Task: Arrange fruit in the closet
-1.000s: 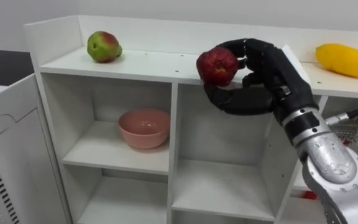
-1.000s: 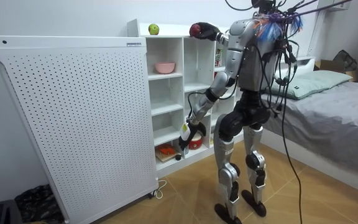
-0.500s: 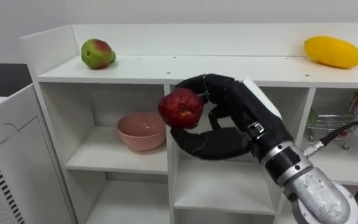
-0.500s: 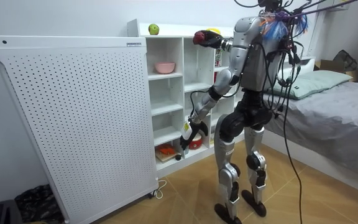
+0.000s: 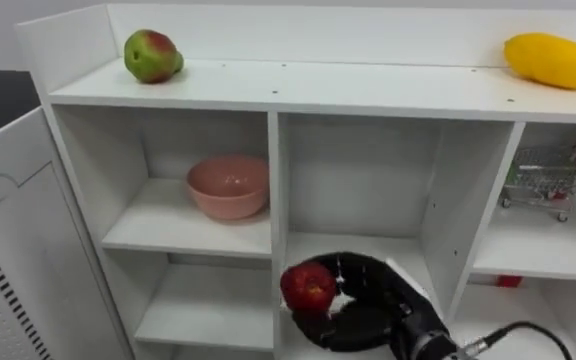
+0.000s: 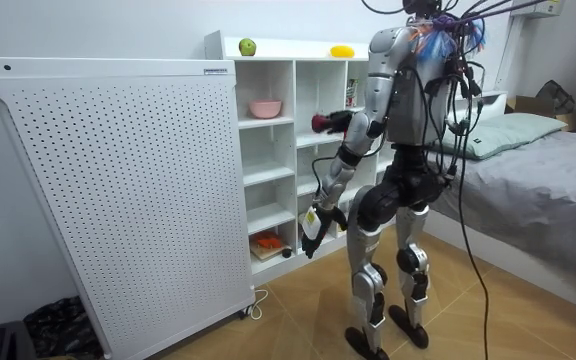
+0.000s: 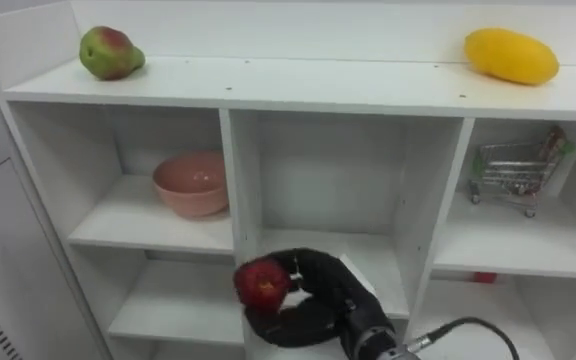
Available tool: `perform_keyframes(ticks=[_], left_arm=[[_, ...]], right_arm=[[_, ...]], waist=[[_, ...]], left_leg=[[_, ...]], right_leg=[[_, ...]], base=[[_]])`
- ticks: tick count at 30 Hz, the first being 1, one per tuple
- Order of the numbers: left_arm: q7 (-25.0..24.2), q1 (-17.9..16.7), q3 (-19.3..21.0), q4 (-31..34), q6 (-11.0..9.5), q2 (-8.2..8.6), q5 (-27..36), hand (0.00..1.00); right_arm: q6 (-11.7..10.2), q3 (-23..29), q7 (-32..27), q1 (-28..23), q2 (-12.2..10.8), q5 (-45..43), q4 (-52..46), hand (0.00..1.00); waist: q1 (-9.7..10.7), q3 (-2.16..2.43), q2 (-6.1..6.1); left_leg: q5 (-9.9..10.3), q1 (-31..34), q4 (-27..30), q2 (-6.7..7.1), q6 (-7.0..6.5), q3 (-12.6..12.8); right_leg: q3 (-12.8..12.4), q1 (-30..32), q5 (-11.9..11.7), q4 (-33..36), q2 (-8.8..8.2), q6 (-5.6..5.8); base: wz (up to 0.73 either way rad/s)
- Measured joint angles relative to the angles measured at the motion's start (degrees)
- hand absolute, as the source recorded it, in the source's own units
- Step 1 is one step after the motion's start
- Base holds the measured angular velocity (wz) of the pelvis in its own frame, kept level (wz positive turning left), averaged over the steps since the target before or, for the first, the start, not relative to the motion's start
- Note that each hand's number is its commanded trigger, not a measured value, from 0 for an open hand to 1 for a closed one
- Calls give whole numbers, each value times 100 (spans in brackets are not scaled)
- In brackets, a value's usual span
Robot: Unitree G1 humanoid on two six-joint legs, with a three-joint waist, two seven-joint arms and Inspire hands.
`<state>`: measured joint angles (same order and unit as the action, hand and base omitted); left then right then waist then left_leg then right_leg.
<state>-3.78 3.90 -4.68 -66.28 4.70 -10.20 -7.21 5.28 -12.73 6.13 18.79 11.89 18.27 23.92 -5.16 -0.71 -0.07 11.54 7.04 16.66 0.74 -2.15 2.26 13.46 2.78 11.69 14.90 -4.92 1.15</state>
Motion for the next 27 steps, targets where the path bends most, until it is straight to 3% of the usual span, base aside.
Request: perform_keyframes(ticks=[6,10,12,17,21,23,27], left_arm=[[100,260,-15,-319,-20,28,333,0],[251,314,-128,-366,-66,49,541,0],[340,332,-247,-432,-104,24,744,0],[450,346,-338,-514,-101,12,1308,0],[591,375,-362,-554,-103,32,1467,0],[708,419,-486,-576,-81,18,1540,0],[774,466,-699,-655,41,80,1604,0]], right_arm=[[-44,108,-180,151,-123,1044,1233,100],[-51,167,-180,222,-123,1875,1729,100],[-47,198,-186,302,-139,2344,2054,100],[-53,522,-275,637,-272,3751,2483,100],[-88,858,-433,1121,-236,4416,2991,100],[-101,935,-481,1295,-197,4665,3034,100],[-107,1131,-491,1561,-94,5169,3167,100]], waist=[[-4,-113,156],[-1,-158,160],[-19,-200,129],[-76,-240,59],[-195,-263,-12],[-221,-288,-64],[-278,-293,-79]], left_leg=[[-25,693,320,16,-40,-2],[-39,1138,558,103,-64,3],[-40,1406,730,111,-65,41],[-47,1957,1053,165,-65,78],[-65,2437,1311,211,-57,89],[-78,2746,1452,195,-36,83],[-30,3404,1955,133,-17,58]], right_leg=[[90,806,74,642,-130,-28],[75,1347,239,1159,-264,-69],[56,1644,308,1424,-317,-100],[-42,2316,465,1913,-434,-156],[-75,2837,601,2315,-510,-197],[-65,3130,621,2441,-516,-232],[-55,3693,643,2798,-504,-311]], base=[[2],[7],[4],[4],[7],[12],[11]])
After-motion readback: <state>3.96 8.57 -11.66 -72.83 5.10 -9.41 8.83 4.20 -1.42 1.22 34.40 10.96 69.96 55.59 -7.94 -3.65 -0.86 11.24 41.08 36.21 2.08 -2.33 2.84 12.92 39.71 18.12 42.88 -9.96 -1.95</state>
